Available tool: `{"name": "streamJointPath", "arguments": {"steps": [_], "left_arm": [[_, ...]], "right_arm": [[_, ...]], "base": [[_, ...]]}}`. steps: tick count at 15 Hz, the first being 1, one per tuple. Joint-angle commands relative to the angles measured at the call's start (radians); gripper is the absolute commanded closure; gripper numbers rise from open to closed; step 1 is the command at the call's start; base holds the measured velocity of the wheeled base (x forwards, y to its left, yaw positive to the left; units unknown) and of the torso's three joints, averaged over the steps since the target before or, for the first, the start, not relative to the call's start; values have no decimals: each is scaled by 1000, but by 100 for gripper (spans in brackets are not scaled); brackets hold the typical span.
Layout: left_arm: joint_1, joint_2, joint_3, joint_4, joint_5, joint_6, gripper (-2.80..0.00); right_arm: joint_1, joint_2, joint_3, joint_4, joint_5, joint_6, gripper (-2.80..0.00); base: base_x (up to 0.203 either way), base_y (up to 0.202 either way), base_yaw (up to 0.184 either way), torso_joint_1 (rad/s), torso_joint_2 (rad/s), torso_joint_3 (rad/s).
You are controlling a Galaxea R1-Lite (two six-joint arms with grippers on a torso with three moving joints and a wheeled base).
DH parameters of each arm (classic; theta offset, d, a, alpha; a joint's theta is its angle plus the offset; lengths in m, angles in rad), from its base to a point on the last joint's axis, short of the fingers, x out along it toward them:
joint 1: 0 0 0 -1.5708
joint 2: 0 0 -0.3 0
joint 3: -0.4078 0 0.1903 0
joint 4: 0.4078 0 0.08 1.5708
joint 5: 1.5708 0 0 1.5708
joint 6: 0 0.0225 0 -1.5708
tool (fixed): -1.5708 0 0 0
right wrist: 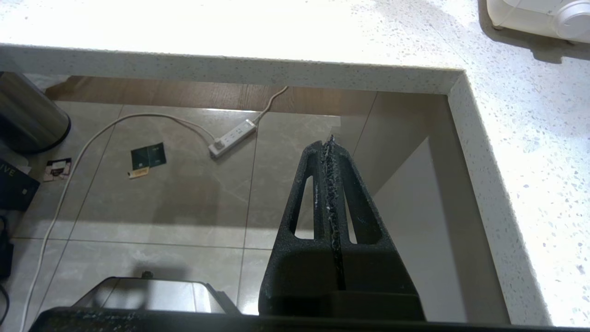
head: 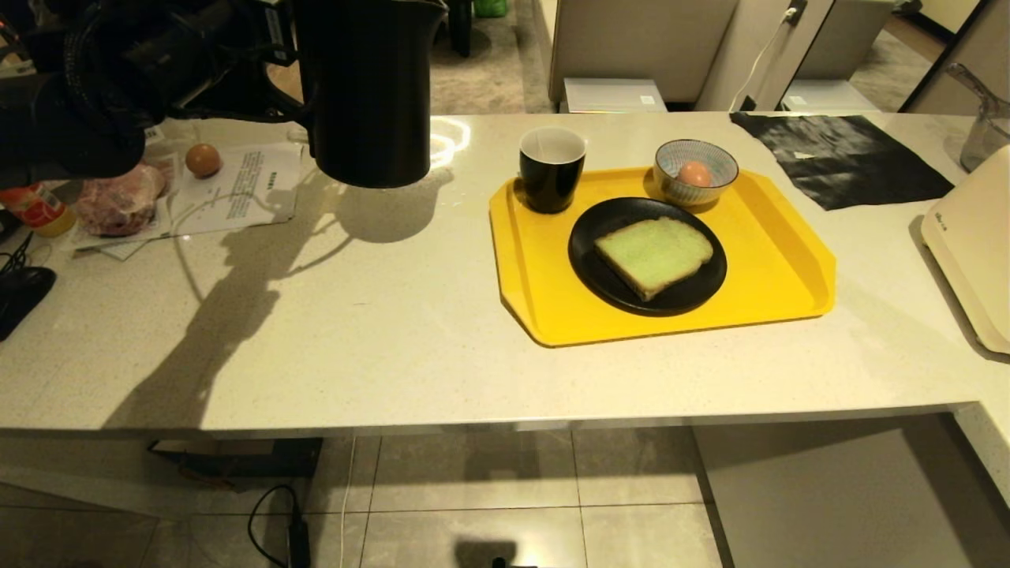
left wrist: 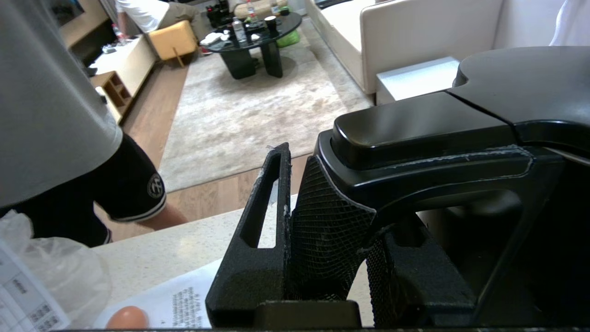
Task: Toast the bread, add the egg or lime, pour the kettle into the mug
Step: Pour water into a cup
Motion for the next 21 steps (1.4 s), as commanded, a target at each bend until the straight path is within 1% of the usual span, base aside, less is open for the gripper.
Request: {"name": "streamJointPath", "arguments": {"steps": [1, 4, 21], "left_arm": [[3, -6, 8, -14, 0, -3, 0], [4, -6, 21, -15, 9, -2, 0], [11, 12, 21, -17, 5, -11, 0]], "right_arm": [[0, 2, 28, -1, 0, 0, 0], [0, 2, 28, -1, 0, 0, 0], [0, 2, 28, -1, 0, 0, 0]], "base": [[0, 0, 0, 0, 0, 0], [0, 0, 0, 0, 0, 0], [0, 0, 0, 0, 2, 0]]}}
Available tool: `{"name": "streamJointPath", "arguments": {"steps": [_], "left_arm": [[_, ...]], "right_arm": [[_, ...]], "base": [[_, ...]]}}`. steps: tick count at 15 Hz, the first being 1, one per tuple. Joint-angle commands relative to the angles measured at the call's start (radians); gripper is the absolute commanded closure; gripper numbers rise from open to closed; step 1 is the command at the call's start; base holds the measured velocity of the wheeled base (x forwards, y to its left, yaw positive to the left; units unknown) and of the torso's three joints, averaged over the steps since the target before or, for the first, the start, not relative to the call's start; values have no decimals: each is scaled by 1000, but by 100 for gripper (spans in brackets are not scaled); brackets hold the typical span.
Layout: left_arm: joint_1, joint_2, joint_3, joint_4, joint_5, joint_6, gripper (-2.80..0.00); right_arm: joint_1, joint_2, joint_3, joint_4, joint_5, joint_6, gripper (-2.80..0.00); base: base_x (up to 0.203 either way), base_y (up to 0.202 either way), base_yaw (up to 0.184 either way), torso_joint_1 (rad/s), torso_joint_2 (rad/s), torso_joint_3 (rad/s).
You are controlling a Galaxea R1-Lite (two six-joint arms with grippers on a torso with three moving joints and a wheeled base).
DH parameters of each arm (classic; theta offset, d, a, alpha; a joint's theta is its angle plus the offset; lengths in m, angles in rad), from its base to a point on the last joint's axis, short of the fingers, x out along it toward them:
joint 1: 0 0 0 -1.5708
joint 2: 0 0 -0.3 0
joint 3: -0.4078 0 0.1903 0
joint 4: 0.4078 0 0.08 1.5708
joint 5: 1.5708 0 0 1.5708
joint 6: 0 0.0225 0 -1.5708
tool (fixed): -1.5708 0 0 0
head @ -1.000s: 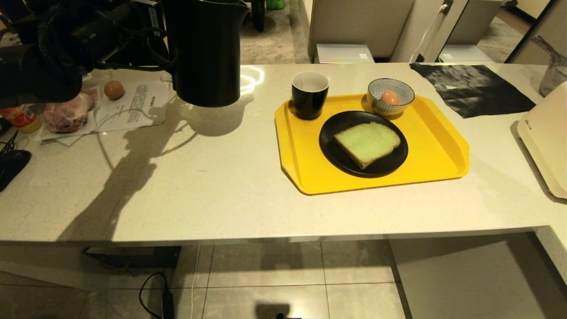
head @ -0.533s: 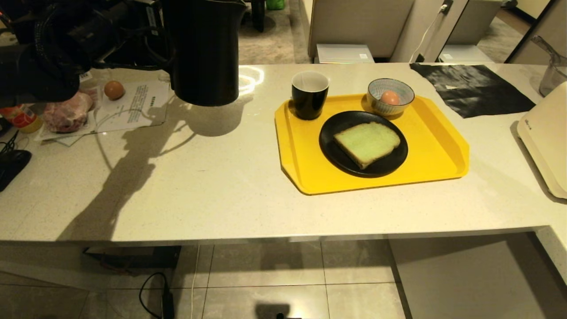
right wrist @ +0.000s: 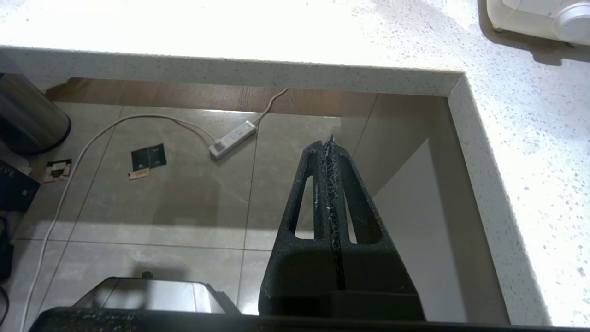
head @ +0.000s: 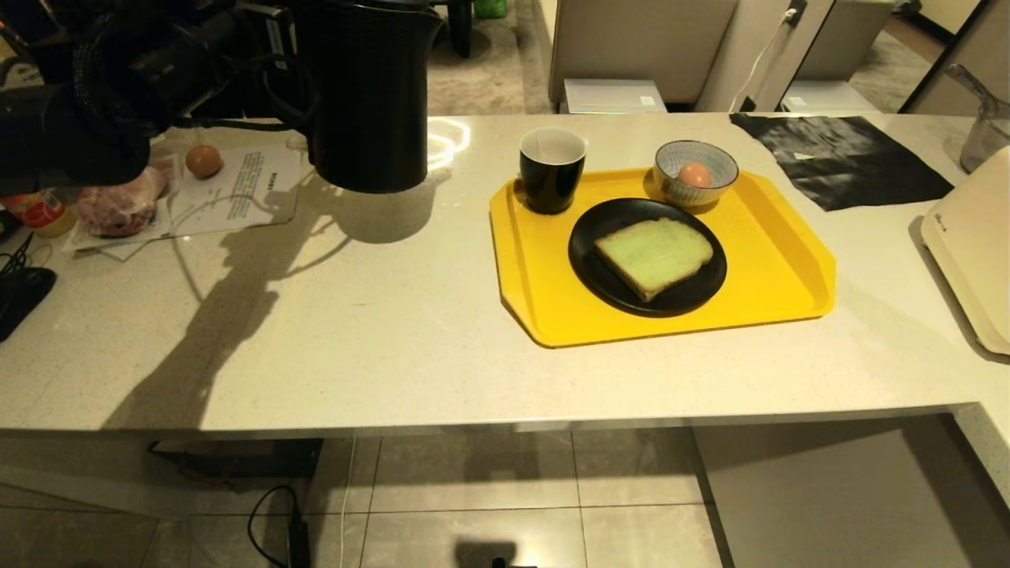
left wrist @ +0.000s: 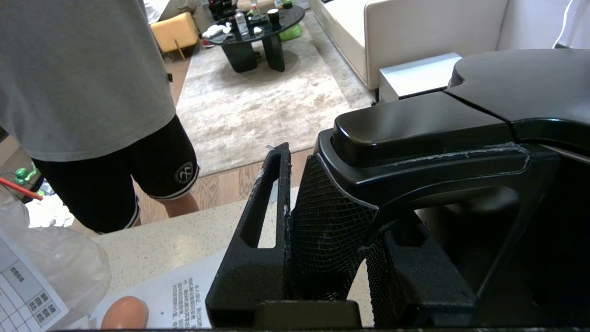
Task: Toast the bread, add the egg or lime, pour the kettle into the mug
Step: Pour water into a cup
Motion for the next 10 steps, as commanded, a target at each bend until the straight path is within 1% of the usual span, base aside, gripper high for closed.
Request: {"name": "streamJointPath", "arguments": {"steps": [1, 9, 10], "left_arm": [[0, 7, 0, -5, 0, 2, 0], [-2, 29, 0, -7, -2, 3, 0], [-3, 32, 0, -5, -2, 5, 0]], "right_arm": [[0, 2, 28, -1, 0, 0, 0], [0, 2, 28, -1, 0, 0, 0], [0, 2, 28, -1, 0, 0, 0]], "base": [[92, 0, -1, -11, 2, 2], [188, 0, 0, 3, 3, 2], [95, 0, 0, 17, 7, 7]]}}
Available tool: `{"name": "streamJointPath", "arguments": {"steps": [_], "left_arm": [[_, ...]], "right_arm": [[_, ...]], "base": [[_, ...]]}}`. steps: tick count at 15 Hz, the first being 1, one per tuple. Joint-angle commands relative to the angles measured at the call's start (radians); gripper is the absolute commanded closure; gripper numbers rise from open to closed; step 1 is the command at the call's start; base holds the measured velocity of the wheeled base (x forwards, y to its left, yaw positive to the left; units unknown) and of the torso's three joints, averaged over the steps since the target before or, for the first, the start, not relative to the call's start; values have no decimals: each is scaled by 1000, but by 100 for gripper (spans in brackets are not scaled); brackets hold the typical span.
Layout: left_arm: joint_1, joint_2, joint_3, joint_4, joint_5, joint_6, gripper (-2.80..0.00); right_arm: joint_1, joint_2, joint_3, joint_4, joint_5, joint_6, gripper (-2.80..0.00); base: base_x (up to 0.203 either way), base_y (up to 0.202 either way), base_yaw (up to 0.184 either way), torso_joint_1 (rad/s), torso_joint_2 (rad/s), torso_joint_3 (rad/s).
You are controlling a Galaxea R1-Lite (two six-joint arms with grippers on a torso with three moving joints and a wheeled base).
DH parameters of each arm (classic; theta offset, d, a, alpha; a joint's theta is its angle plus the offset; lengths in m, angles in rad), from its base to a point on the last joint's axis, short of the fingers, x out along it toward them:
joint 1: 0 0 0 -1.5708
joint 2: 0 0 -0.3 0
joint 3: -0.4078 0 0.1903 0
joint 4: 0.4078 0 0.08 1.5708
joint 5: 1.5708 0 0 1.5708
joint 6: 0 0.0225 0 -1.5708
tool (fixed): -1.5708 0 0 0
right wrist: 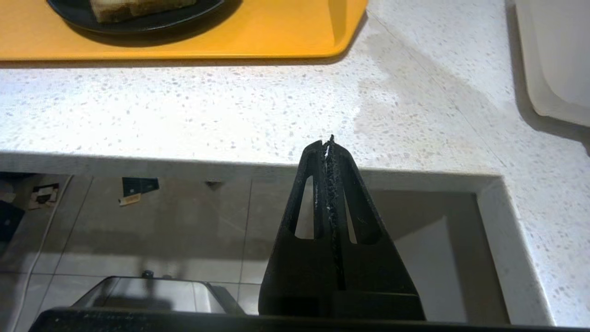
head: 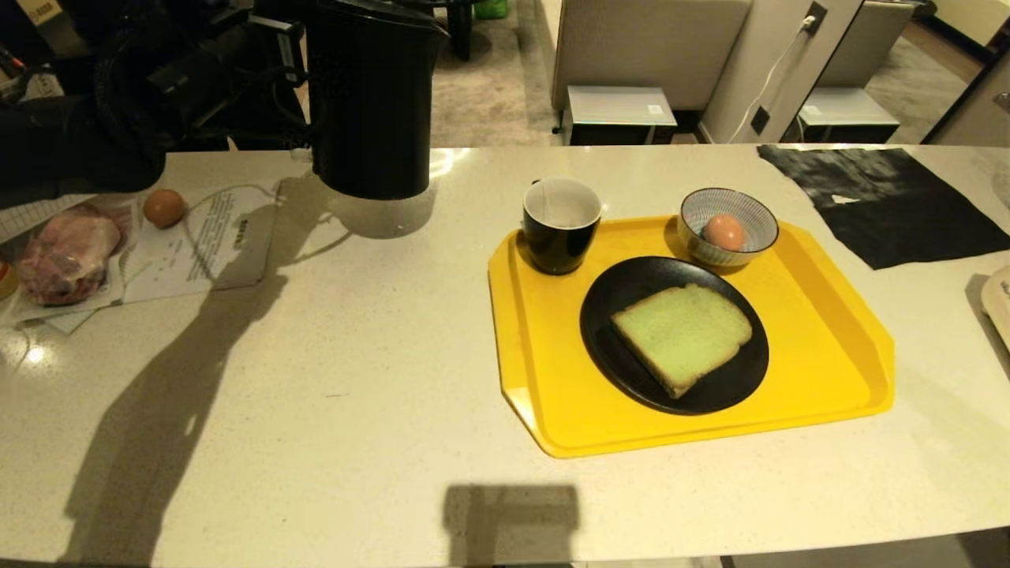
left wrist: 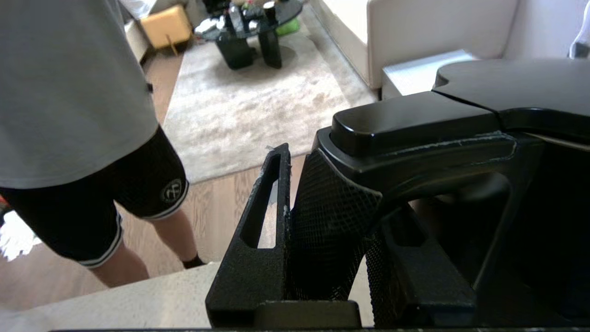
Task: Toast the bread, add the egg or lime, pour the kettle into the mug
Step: Pour water into a cup
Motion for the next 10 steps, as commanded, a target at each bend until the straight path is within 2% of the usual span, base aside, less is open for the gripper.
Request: {"name": "streamJointPath", "arguments": {"steps": [1, 5, 10], "left_arm": [[-2, 10, 0, -1, -1, 0, 0], [-12, 14, 0, -1, -6, -2, 0], [-85, 42, -8, -62, -10, 2, 0]], "right_arm": [[0, 2, 28, -1, 0, 0, 0], [0, 2, 28, -2, 0, 0, 0], [0, 2, 28, -1, 0, 0, 0]], "base": [[0, 0, 0, 0, 0, 0], [0, 0, 0, 0, 0, 0], [0, 0, 0, 0, 0, 0]]}}
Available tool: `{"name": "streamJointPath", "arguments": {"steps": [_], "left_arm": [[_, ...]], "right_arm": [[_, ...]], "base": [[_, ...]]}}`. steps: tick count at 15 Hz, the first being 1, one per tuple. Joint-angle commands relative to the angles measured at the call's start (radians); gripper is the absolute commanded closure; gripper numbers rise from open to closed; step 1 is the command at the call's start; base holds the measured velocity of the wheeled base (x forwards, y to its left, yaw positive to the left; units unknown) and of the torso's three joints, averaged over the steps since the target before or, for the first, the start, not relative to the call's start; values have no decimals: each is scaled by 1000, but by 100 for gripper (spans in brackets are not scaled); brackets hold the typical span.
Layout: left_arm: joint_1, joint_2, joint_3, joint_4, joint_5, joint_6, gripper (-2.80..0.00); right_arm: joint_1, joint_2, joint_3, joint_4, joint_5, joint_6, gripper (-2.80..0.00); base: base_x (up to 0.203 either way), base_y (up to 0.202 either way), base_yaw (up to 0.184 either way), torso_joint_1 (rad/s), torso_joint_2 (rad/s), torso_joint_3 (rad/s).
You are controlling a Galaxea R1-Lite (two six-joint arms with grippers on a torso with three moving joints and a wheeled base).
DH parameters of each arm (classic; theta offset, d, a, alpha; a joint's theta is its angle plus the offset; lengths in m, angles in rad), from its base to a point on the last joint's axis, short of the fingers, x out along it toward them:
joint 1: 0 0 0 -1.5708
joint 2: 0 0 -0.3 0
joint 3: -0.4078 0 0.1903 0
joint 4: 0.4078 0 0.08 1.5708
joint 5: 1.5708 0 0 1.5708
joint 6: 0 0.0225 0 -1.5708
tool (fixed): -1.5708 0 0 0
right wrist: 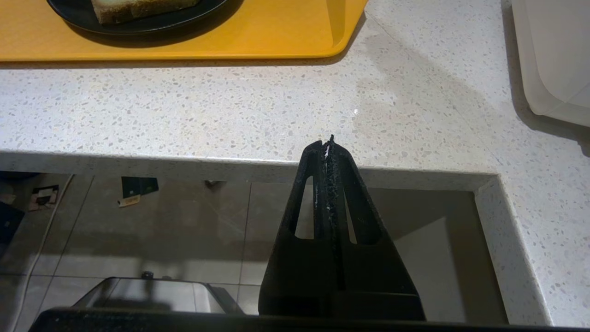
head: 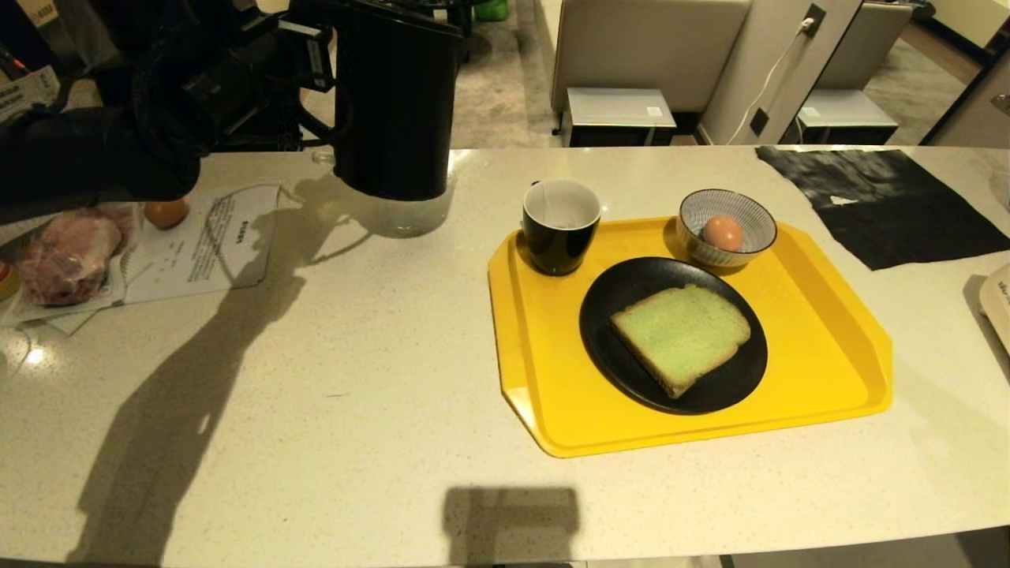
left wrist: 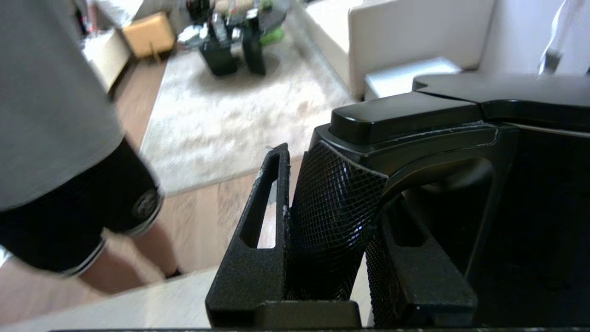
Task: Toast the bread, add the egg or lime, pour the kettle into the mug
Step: Pour water into a cup
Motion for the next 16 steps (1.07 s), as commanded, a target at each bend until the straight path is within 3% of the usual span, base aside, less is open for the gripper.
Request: {"name": "streamJointPath", "arguments": {"steps": [1, 5, 8, 10, 16], "left_arm": [[-36, 11, -1, -8, -2, 0, 0], [-120, 12, -1, 6, 0, 19, 0], [-129, 13, -1, 6, -10, 143, 0], [-123, 6, -1, 5, -77, 175, 0], [-157, 1, -2, 1, -121, 298, 0]], "right_arm": [[0, 2, 28, 0, 0, 0, 0], [0, 2, 28, 0, 0, 0, 0], [0, 2, 28, 0, 0, 0, 0], [0, 2, 28, 0, 0, 0, 0], [0, 2, 28, 0, 0, 0, 0]], "base": [[0, 0, 0, 0, 0, 0], [0, 0, 0, 0, 0, 0], [0, 0, 0, 0, 0, 0], [0, 0, 0, 0, 0, 0], [0, 0, 0, 0, 0, 0]]}}
